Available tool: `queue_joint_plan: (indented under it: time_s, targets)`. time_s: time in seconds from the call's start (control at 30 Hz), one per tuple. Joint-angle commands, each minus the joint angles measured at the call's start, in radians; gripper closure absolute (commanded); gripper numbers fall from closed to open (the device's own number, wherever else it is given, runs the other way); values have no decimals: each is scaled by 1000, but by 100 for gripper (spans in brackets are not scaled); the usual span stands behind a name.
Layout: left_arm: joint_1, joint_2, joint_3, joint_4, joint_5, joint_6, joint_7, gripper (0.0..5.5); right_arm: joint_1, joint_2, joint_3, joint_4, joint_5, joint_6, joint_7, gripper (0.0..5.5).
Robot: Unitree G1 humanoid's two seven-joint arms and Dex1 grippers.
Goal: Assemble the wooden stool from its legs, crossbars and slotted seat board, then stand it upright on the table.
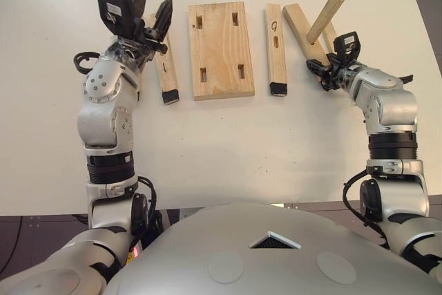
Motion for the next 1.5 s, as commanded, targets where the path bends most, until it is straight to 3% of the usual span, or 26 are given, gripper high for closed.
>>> queue_joint_plan:
  time_s: [0.03,0.2,0.33,0.5,0.83,1.1,1.23,1.4,1.5]
  targets:
    - [-57,-32,42,-28,-79,-7,-9,295,-12,33,-36,-7,52,58,1,349]
    - [-90,-77,93,-60,-293,59,-63,295,-176,45,-130,-123,249,113,112,349]
    - [-123,-139,91,-76,-525,124,-144,239,-339,-16,-146,-188,470,254,347,349]
    - [-149,-150,65,-107,-627,140,-193,181,-413,-112,-125,-240,630,389,547,349]
    - [-115,-152,73,-187,-904,197,-253,181,-341,-198,-93,-371,803,499,714,349]
    - [-115,-124,98,-176,-1050,217,-254,293,-348,-200,-155,-310,903,553,715,349]
    - [-119,-119,80,-168,-1048,217,-254,348,-290,-237,-111,-392,921,564,759,349]
    - [-122,-106,51,-178,-1025,226,-272,350,-281,-234,-100,-390,913,544,738,349]
    - [-117,-104,53,-166,-1040,226,-274,289,-277,-237,-84,-391,903,531,738,349]
